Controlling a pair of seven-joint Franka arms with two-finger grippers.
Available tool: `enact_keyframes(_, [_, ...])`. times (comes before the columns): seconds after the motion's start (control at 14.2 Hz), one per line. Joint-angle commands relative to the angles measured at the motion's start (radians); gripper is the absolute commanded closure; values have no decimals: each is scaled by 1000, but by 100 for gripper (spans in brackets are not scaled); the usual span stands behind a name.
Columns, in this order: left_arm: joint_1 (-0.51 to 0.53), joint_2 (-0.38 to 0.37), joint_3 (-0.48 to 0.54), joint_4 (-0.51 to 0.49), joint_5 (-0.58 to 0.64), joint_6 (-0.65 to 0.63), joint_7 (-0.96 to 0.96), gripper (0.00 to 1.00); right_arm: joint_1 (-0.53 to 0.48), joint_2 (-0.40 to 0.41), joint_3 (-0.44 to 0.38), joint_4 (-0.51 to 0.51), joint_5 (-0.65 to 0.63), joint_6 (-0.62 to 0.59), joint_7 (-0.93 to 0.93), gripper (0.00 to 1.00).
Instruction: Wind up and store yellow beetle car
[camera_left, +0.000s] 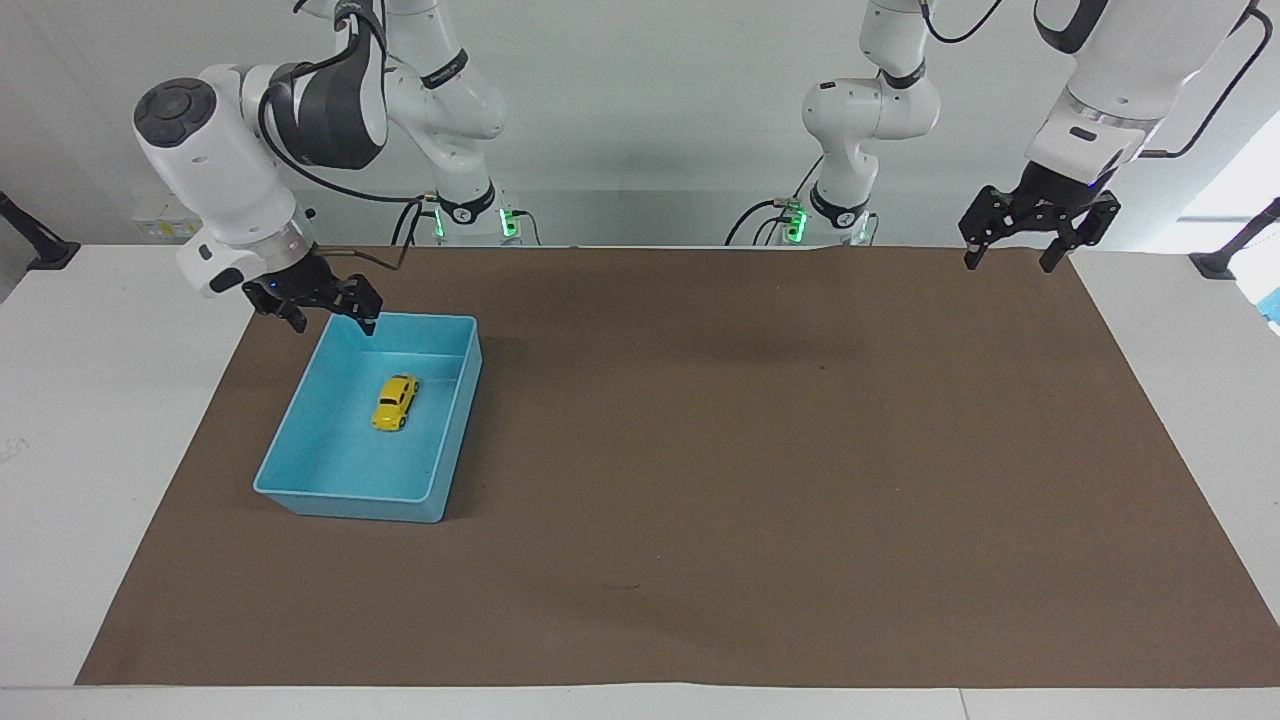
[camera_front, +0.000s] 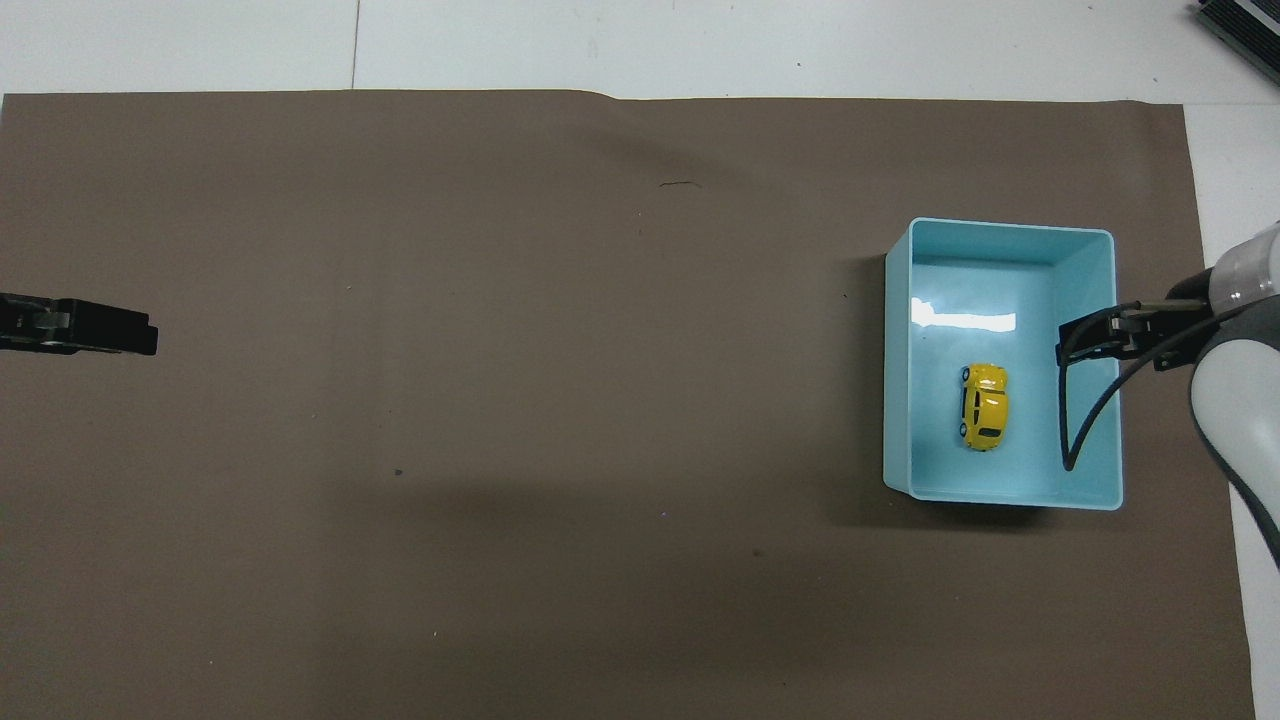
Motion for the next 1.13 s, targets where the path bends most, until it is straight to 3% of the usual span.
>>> enact_keyframes(0.0, [13, -7, -6, 9, -7, -23, 8, 0, -2, -33, 14, 3, -15, -41, 22, 0])
enact_keyframes(0.42, [11, -7, -6, 9, -7, -23, 8, 0, 12, -41, 13, 12, -15, -55, 20, 0])
enact_keyframes(1.06, [11, -7, -6, 9, -7, -23, 8, 0, 222, -43, -211, 35, -6, -65, 19, 0])
